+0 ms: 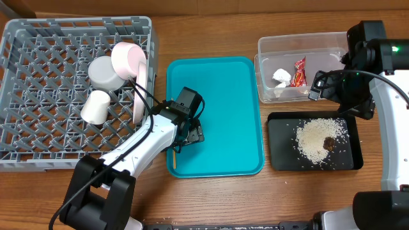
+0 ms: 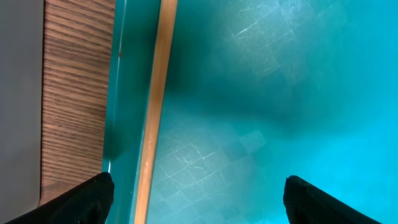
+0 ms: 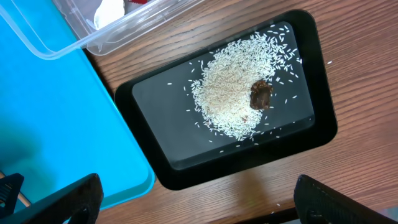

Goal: Sort waste into correct bins and load items into the dishwasher
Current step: 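Move the left gripper to the wooden chopstick on the teal tray and grasp it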

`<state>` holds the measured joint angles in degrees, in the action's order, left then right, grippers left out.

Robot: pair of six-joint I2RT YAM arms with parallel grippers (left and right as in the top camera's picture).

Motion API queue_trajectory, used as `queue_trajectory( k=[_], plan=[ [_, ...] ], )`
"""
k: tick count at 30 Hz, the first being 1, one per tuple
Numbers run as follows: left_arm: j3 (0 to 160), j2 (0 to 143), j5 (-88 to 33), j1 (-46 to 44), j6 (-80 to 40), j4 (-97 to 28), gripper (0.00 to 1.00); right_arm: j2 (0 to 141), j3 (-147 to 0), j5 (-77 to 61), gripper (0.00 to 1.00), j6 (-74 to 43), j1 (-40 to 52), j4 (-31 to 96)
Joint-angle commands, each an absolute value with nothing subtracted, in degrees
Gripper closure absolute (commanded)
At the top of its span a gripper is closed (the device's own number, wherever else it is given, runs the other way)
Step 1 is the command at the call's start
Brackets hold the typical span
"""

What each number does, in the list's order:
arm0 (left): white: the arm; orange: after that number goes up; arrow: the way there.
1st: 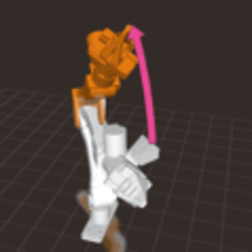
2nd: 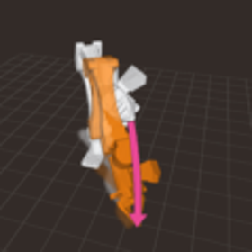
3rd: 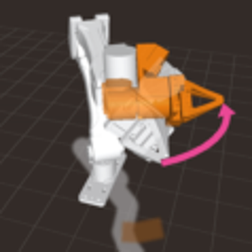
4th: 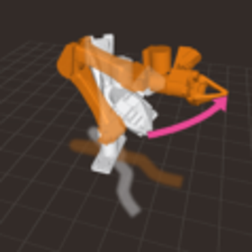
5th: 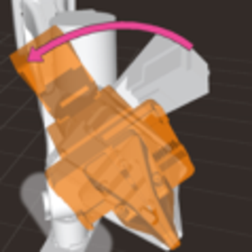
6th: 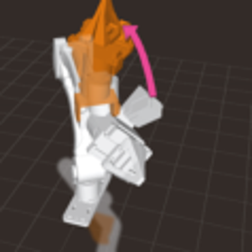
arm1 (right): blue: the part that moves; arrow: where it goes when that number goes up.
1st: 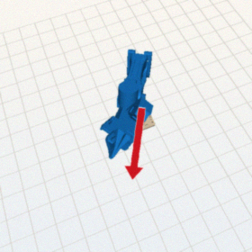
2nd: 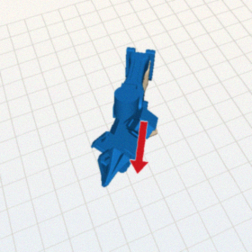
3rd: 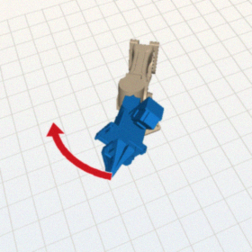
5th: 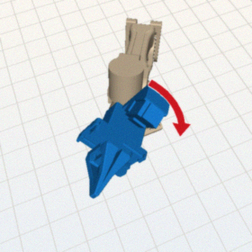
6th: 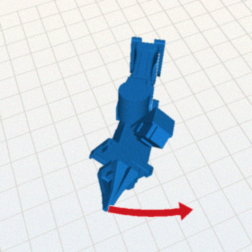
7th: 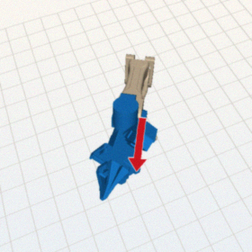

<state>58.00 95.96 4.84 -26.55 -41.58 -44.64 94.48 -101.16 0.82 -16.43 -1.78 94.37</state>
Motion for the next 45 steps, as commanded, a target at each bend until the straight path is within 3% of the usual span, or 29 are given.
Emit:
queue_trajectory(
  k=[1,11,14,16,19,24,34,45],
  plan=[
    [57.1,97.54,5.87,-26.68,-40.01,-44.47,0.11,94.02,-101.3,0.73,0.0,-16.1,-1.89,94.26],
    [57.08,102.85,3.95,-26.68,-37.69,-42.44,0.11,94.02,-101.3,0.73,0.0,-16.1,-1.89,94.41],
    [57.1,104.29,3.36,-26.65,-37.63,-42.13,0.15,94.02,-101.3,0.73,0.0,-16.1,-1.89,94.43],
    [57.1,104.36,3.33,-26.63,-37.41,-42.13,0.25,94.02,-101.3,0.73,0.0,-16.1,-1.89,94.43],
    [57.1,104.36,3.36,-26.61,-37.41,-42.11,0.48,94.02,-101.3,0.73,0.0,-16.1,-1.89,94.45],
    [57.1,104.36,3.14,-26.61,-37.23,-42.17,0.94,94.02,-101.3,0.73,0.0,-16.1,-1.89,94.5],
    [63.68,103.2,3.14,-26.63,-34.61,-49.74,0.96,94.02,-101.3,0.73,0.0,-16.08,-1.89,94.67],
    [79.79,88.51,3.7,-26.61,-29.32,-63.77,0.96,94.02,-101.3,0.75,0.0,-16.08,-1.89,94.89]
  ],
)
